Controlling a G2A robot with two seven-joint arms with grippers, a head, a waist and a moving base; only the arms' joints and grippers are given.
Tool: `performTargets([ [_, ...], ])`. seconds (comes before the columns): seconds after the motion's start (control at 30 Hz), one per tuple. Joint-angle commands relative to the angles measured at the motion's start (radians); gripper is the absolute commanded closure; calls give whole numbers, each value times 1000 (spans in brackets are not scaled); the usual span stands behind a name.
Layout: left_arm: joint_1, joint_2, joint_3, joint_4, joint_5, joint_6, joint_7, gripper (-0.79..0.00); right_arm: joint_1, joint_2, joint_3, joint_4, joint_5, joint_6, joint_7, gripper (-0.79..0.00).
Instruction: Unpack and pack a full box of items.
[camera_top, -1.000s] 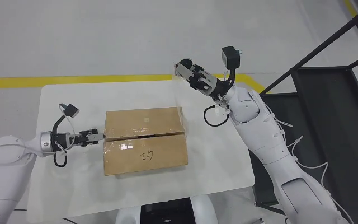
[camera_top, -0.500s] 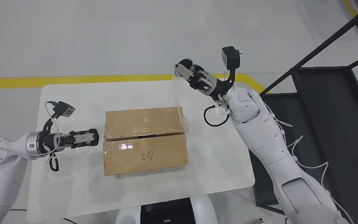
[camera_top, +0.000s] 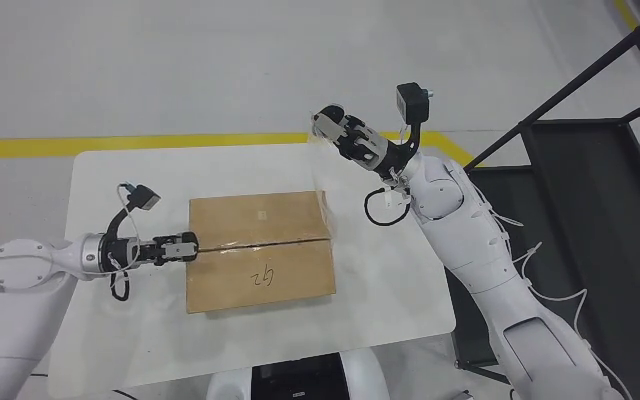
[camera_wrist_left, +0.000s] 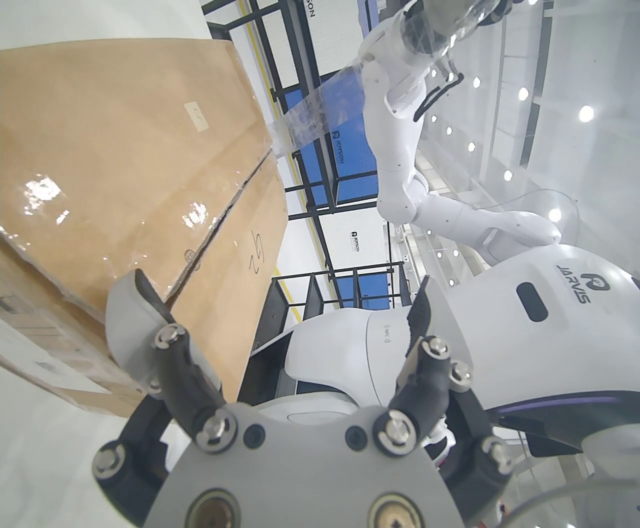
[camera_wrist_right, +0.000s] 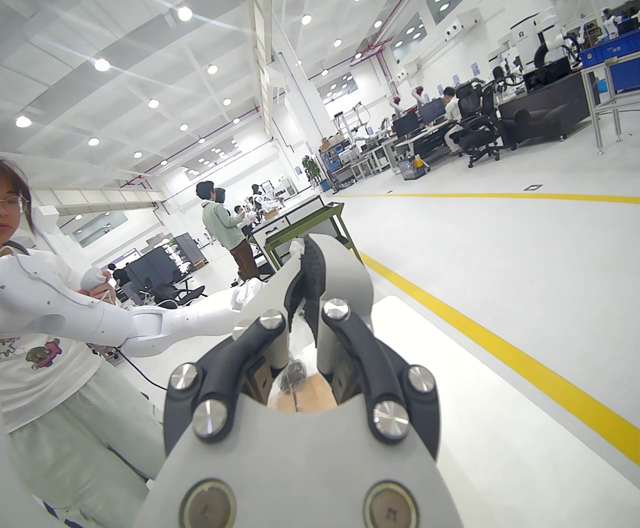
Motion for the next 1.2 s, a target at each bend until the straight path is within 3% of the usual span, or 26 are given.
performTargets([
  [0.0,-7,0,12,12,19,-3,3,-785,0,0,0,0,0,0,0,0],
  [0.37,-23,5,25,31,65,-9,9,-785,-2,0,0,-4,1,3,-2,0],
  [0.57,-22,6,32,27,67,-12,12,-785,8,-20,-56,-69,116,-54,-59,0],
  [0.87,-30,4,49,29,64,-13,13,-785,96,-74,-216,63,112,-121,-73,0],
  [1.17,-47,1,63,41,61,-15,15,-785,146,-109,-275,132,109,-121,-94,0],
])
